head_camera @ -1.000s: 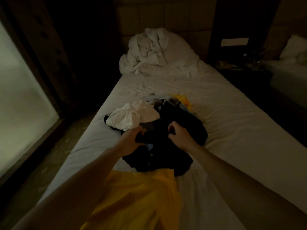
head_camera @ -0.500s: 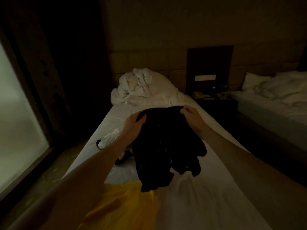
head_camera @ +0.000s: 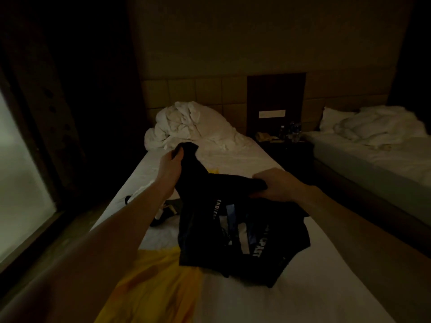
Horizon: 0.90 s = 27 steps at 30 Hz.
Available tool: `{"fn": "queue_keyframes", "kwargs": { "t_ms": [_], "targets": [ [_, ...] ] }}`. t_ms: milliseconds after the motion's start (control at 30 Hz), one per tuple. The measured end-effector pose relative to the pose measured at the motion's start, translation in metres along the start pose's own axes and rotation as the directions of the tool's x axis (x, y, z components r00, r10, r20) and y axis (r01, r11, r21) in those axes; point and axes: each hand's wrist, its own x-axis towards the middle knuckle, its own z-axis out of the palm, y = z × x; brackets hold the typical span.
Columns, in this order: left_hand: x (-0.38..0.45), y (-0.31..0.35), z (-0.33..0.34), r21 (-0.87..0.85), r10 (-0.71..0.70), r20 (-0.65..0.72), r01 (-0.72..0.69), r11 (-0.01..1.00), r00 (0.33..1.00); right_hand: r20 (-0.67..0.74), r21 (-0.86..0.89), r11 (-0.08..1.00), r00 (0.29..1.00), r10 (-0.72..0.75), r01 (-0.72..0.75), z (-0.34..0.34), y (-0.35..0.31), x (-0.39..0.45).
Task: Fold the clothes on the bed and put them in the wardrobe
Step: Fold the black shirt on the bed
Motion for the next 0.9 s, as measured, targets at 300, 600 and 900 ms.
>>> {"fn": "queue_keyframes", "kwargs": {
  "t_ms": [300, 600, 900],
  "targets": [
    [-0.002, -0.044, -0.035, 0.762, -0.075, -0.142, 0.157, 0.629, 0.987, 0.027, 0.769, 0.61, 0.964, 0.263, -0.189, -0.001, -0.011, 0.001],
    [-0.093, -0.054, 0.018, 0.499, 0.05, 0.708, -0.549, 0.67, 0.705, 0.119, 0.951, 0.21, 0.899, 0.421, -0.225, 0.013, -0.063, 0.028],
    [-0.086, -0.063, 0.04, 0.644, 0.696, 0.589, -0.759, -0.097, 0.412, 0.255, 0.93, 0.21, 0.941, 0.222, -0.301, -0.006, -0.091, 0.045]
  ]
}}
